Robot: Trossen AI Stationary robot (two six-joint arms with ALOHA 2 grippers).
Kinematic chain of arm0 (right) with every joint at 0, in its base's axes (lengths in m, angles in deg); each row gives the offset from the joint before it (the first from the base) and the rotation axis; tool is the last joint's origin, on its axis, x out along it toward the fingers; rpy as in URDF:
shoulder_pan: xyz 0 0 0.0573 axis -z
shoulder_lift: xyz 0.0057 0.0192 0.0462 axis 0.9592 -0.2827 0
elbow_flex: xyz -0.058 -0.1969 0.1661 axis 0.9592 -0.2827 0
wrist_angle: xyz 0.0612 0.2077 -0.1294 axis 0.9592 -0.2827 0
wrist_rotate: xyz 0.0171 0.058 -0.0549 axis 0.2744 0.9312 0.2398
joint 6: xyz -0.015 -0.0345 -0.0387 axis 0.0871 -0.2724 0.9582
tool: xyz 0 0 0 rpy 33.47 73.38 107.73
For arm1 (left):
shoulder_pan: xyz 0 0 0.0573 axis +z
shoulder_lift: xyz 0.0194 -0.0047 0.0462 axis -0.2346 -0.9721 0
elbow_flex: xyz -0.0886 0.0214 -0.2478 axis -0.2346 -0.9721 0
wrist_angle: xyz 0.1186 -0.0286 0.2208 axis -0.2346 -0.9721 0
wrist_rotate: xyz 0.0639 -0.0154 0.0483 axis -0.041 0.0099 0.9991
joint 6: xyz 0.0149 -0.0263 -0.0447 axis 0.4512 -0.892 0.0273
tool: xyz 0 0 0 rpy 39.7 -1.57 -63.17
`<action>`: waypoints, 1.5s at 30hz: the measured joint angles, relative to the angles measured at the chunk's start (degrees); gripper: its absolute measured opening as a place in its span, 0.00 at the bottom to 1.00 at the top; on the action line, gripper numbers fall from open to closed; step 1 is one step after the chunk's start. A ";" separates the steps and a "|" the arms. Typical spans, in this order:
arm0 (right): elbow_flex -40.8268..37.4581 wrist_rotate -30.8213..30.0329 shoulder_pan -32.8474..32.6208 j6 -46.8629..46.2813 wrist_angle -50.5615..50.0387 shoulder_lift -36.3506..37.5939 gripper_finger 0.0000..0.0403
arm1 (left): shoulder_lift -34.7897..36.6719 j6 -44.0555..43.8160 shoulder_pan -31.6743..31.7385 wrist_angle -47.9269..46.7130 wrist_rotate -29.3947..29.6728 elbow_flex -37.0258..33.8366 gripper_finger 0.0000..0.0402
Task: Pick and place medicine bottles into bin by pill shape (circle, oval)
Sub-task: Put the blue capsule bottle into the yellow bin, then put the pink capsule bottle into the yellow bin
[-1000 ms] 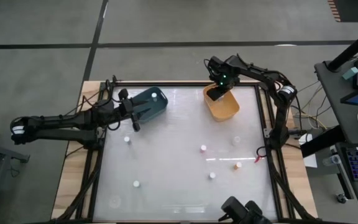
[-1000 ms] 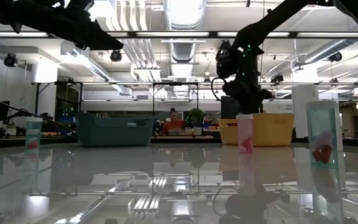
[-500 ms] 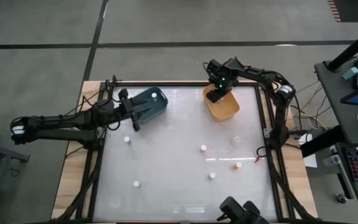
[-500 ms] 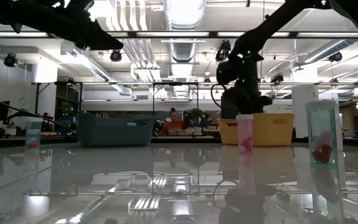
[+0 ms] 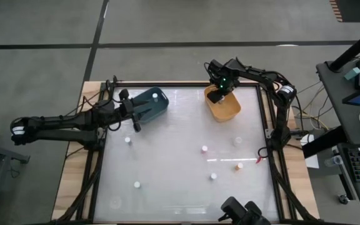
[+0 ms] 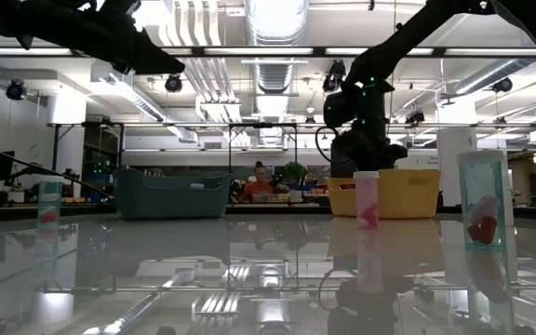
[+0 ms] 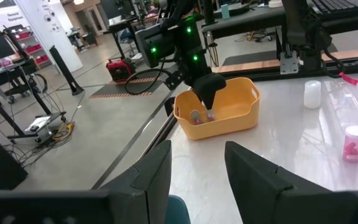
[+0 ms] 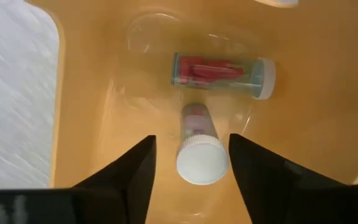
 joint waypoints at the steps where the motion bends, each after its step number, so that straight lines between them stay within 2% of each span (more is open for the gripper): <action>1: 0.14 0.00 0.01 -0.01 -0.17 0.13 0.50 | 0.00 0.00 0.01 0.02 -0.01 0.00 0.34; 8: 1.36 -0.03 -0.06 -1.84 -1.64 3.88 0.52 | 0.00 0.00 0.02 0.42 0.01 0.00 0.34; 16: -1.95 -1.89 -5.75 -4.96 1.29 14.79 0.50 | 0.00 -0.05 0.01 0.55 0.00 0.00 0.34; 23: -11.87 -4.23 -15.92 -9.81 12.43 27.50 0.46 | 0.00 -0.13 0.00 0.82 -0.02 0.00 0.34; 33: -29.41 -12.13 -31.53 -11.50 32.00 42.74 0.42 | -0.02 -2.47 -0.02 2.15 -0.02 0.00 0.34; 39: -38.38 -13.74 -37.18 -10.28 43.42 48.56 0.41 | -0.02 -6.25 -0.19 2.38 -0.04 0.00 0.34; 45: -45.47 -13.70 -41.35 -7.93 52.43 51.38 0.41 | -0.02 -10.38 -2.32 2.25 -0.34 0.00 0.34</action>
